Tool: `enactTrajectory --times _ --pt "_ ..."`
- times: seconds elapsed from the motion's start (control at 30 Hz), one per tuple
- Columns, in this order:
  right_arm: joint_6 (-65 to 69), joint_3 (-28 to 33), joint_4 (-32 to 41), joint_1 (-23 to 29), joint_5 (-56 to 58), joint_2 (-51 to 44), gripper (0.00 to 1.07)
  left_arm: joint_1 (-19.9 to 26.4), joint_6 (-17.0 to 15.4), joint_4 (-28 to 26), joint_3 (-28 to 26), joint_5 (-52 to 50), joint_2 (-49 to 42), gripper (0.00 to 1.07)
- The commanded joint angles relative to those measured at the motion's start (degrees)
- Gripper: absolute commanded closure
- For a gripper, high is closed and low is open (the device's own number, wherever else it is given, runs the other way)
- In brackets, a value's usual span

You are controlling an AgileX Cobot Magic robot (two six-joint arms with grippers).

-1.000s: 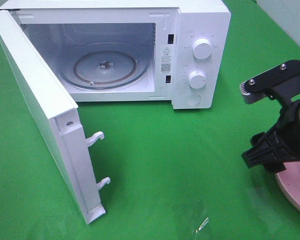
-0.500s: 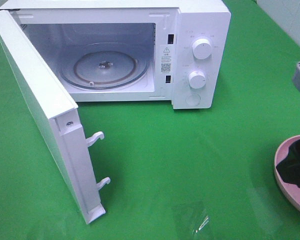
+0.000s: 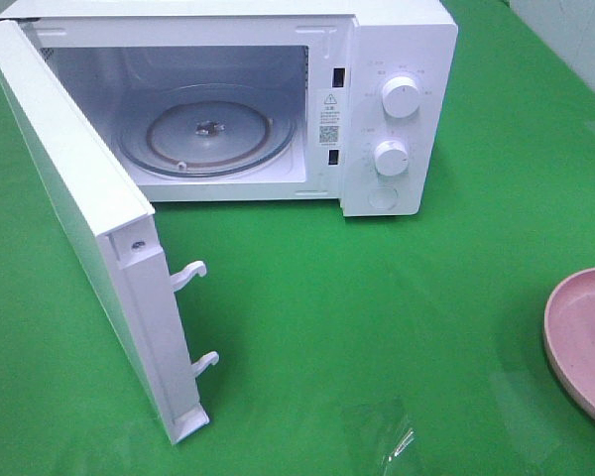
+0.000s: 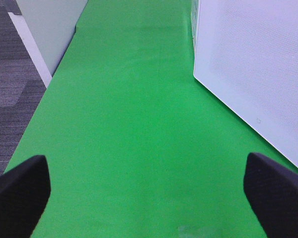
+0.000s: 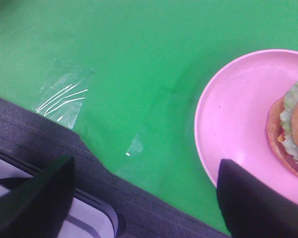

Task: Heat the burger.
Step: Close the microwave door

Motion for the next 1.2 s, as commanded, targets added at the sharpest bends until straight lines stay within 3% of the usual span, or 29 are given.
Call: enactTrajectory --times 0.03,0.6,1.2 --pt "-0.7 0.9 -0.2 -0.3 -0.3 -4.6 0.31 0.1 0.0 0.2 0.1 -0.2 -1.0 0.09" --pt "-11.1 1.8 5.4 -23.3 -0.2 -31.6 0.31 0.1 0.0 0.2 0.1 -0.2 -1.0 0.09" --pt "-11.3 2.4 6.8 -31.1 0.5 -35.1 0.32 0.1 0.0 0.2 0.1 -0.1 -1.0 0.09"
